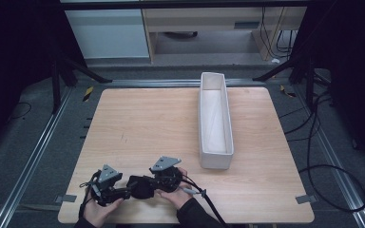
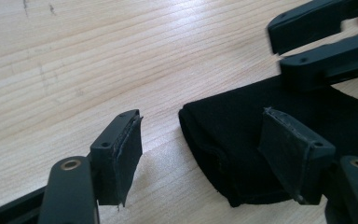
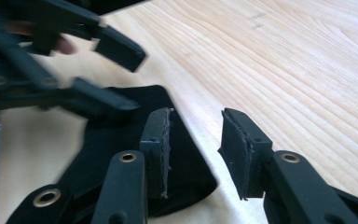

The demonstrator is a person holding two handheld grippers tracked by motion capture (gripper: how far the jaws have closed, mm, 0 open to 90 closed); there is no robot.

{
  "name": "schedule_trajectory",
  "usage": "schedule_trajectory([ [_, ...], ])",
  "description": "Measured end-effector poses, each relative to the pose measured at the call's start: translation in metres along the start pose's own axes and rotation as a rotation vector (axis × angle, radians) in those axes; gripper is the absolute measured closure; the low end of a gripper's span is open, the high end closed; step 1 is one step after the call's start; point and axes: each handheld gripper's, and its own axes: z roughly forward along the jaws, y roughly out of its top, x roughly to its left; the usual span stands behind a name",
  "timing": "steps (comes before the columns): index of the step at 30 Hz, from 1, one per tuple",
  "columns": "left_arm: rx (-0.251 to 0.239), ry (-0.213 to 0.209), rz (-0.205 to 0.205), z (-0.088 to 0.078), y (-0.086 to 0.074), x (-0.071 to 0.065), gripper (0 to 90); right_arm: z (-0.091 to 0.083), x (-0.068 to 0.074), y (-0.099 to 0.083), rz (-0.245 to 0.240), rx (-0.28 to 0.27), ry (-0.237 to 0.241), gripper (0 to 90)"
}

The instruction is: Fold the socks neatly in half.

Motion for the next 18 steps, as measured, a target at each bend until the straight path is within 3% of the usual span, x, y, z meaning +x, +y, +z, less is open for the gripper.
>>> schedule_trajectory([
  [3,-0.001,0.008,0.011,0.0,0.001,0.0,28.9,0.002,0.0,-0.003,0.005,0.019,0.004,63.5],
  [8,-0.011,0.014,0.012,0.001,0.006,-0.001,30.1,-0.008,0.005,-0.013,0.015,0.029,0.023,62.9],
  [11,-0.064,0.014,-0.016,-0.012,0.009,-0.001,31.1,-0.015,0.007,-0.016,0.019,0.023,0.035,60.9],
  [14,-0.082,0.02,-0.033,-0.019,0.009,-0.001,30.6,-0.02,0.005,-0.013,0.016,0.008,0.026,60.4],
  [18,-0.047,0.024,-0.032,-0.023,0.002,-0.008,30.1,-0.028,0.0,-0.01,0.019,-0.011,0.003,60.2],
])
